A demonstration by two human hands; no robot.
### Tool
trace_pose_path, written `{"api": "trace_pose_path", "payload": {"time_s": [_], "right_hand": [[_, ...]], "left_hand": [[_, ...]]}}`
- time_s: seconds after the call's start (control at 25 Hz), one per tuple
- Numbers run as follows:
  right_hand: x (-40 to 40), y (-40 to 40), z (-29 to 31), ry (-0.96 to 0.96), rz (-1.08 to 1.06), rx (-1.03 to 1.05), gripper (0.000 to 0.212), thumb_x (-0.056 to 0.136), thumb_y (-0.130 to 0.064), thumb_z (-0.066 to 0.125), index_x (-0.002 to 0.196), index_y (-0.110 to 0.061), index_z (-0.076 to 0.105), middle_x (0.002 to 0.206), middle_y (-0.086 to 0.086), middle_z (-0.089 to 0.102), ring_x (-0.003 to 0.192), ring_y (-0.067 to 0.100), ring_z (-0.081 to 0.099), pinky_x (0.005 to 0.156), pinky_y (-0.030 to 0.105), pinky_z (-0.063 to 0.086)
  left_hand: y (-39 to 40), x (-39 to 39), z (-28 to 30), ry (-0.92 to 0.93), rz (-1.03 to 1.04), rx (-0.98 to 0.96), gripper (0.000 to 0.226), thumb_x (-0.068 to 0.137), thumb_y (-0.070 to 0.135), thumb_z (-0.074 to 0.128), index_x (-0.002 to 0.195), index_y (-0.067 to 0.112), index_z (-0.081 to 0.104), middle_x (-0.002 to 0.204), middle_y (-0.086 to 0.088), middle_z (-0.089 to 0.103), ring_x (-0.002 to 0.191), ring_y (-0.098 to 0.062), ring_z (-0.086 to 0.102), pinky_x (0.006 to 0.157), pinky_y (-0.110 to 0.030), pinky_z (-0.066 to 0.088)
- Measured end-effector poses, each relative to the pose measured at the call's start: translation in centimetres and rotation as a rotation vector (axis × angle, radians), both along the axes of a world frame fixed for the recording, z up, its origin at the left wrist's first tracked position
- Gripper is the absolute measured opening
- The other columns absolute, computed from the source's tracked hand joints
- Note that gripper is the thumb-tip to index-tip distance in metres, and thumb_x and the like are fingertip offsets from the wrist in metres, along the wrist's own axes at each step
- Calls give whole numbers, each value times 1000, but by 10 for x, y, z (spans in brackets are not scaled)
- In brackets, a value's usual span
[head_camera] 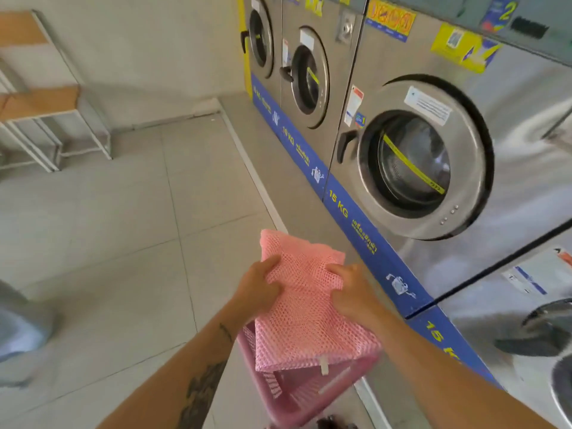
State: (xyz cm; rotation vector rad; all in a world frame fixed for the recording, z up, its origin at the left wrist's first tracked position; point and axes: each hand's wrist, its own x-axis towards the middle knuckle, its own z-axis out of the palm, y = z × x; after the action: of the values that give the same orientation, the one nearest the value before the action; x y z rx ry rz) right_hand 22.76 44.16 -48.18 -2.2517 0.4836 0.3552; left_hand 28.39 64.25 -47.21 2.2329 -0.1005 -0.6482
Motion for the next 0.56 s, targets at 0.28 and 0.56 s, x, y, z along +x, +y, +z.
{"api": "trace_pose_path", "payload": {"time_s": [0.28,0.56], "right_hand": [[11,-15,-97,143,30,15,68,78,8,46,141,-17,48,146,10,30,126,26,50,99,30,47],[26,-40,-254,298,132,35,71,85,6,49,148,-24,35,155,-2,17,104,20,61,50,16,47]], "left_hand": [[-22,9,-94,170,8,87,62,91,9,54,146,31,38,152,-5,35,67,6,38,39,-5,38],[-53,15,-242,343,104,95,63,89,8,55,146,29,40,152,-5,35,110,-20,56,59,-10,47]]}}
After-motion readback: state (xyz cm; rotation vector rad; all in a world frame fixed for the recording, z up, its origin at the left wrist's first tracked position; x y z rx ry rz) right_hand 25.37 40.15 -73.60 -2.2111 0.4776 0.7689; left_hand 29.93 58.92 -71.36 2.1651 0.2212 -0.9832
